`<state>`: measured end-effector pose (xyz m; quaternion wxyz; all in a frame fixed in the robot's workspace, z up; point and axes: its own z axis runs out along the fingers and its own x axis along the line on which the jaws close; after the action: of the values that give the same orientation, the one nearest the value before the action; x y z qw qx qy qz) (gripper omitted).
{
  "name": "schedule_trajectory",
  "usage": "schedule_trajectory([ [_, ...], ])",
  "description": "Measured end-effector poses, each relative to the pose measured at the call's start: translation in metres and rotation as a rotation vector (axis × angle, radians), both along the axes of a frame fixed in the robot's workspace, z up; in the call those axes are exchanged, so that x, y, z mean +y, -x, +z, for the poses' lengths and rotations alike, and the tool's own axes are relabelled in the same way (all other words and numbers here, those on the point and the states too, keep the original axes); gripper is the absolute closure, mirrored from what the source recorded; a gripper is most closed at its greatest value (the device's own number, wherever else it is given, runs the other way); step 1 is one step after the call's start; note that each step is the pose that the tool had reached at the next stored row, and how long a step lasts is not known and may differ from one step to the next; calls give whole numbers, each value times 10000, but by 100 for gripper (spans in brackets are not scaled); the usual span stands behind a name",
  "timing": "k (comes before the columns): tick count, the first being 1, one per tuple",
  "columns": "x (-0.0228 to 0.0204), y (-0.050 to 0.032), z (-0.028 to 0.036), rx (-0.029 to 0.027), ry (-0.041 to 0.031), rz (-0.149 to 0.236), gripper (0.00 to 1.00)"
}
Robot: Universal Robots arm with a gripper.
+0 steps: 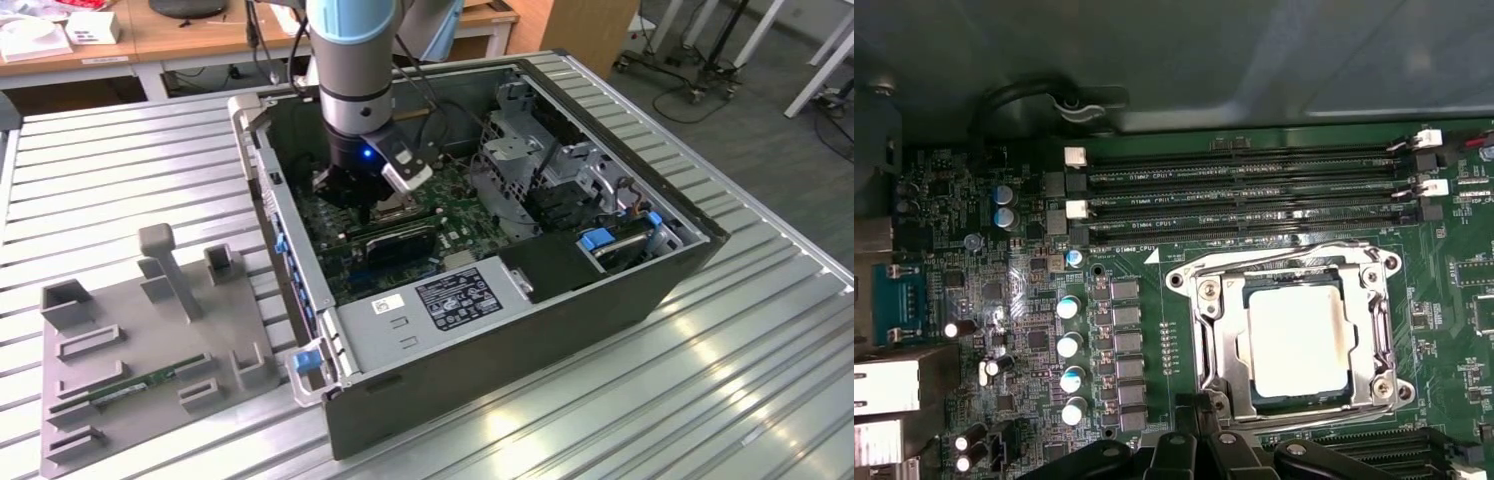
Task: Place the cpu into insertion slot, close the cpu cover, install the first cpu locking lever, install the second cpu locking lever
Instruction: 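Install the second cpu locking lever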
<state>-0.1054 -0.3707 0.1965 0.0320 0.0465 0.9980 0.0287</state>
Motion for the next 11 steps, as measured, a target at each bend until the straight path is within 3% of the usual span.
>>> schedule_trajectory([
  [11,-12,21,0,-10,-7,3,89],
])
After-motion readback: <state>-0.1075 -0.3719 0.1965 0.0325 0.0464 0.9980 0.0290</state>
